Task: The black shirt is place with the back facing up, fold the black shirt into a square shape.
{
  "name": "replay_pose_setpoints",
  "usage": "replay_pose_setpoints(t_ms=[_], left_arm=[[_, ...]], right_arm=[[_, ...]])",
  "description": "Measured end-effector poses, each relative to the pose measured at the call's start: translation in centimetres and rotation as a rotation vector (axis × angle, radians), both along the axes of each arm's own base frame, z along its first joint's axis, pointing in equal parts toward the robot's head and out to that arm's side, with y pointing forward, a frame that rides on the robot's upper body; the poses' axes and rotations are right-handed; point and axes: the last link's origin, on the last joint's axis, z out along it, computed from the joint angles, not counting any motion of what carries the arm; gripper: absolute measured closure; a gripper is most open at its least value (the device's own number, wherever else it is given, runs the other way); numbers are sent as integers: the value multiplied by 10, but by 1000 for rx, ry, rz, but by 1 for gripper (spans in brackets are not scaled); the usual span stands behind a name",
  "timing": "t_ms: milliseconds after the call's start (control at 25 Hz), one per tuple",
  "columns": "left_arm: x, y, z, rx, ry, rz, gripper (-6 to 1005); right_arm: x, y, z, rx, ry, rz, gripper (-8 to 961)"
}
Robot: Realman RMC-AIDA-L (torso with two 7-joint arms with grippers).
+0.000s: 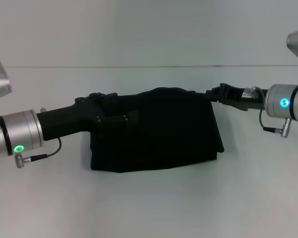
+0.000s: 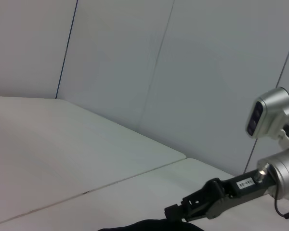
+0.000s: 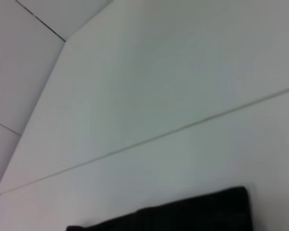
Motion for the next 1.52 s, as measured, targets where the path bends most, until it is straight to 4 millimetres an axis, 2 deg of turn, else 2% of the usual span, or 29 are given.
replay_pose_setpoints(t_ms=[240, 440, 680, 760, 840, 1040, 1520], left_arm=[[3, 4, -1, -2, -3, 12, 49], [8, 5, -7, -24, -21, 24, 49], [17, 12, -37, -34, -13, 101, 50], [17, 13, -40, -32, -8, 112, 49], [20, 17, -61, -40, 22, 155, 49], [20, 15, -79, -59, 92, 141, 49], [19, 4, -103, -35, 215, 11, 50]], right_arm=[[15, -9, 8, 31, -12, 28, 793], [24, -11, 36, 102, 18, 93, 547], [28, -8, 65, 123, 9, 135, 326], [28, -6, 74, 127, 2, 144, 320], [28, -4, 78, 130, -2, 148, 313], [27, -1, 81, 137, -10, 150, 311], [28, 0, 83, 138, -23, 149, 310]])
